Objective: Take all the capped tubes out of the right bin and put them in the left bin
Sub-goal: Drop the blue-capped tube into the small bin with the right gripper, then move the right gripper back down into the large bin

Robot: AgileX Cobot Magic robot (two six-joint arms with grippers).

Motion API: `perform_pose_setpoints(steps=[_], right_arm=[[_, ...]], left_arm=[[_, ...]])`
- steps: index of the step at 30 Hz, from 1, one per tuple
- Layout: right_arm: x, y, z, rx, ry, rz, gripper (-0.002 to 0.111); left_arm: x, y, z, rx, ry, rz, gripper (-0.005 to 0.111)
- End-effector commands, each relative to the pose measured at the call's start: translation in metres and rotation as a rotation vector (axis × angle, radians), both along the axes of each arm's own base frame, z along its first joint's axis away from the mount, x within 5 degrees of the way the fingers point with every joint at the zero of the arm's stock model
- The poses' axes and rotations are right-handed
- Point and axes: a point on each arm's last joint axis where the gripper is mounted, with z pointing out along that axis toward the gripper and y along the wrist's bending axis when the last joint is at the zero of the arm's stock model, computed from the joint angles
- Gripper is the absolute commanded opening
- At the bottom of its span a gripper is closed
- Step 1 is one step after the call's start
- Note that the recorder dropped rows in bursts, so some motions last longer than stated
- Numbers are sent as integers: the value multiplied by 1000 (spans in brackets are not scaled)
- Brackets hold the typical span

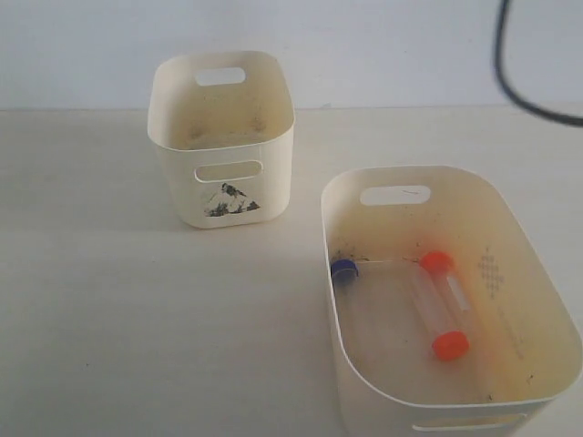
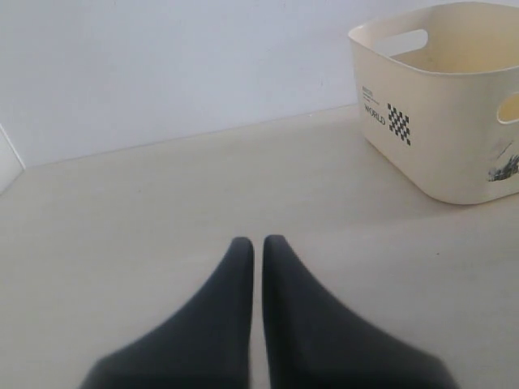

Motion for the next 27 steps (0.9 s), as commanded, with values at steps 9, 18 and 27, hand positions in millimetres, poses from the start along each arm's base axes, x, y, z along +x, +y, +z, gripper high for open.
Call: perform_pose_setpoints(steps=[9, 18, 27], right_arm=[[130, 108, -125, -240, 193, 137, 64], [97, 81, -56, -348, 408, 264, 2], [32, 29, 0, -573, 614, 174, 1]], left_arm=[[0, 0, 2, -17, -12, -1, 4], [0, 0, 2, -17, -12, -1, 4], [0, 0, 2, -17, -12, -1, 4]])
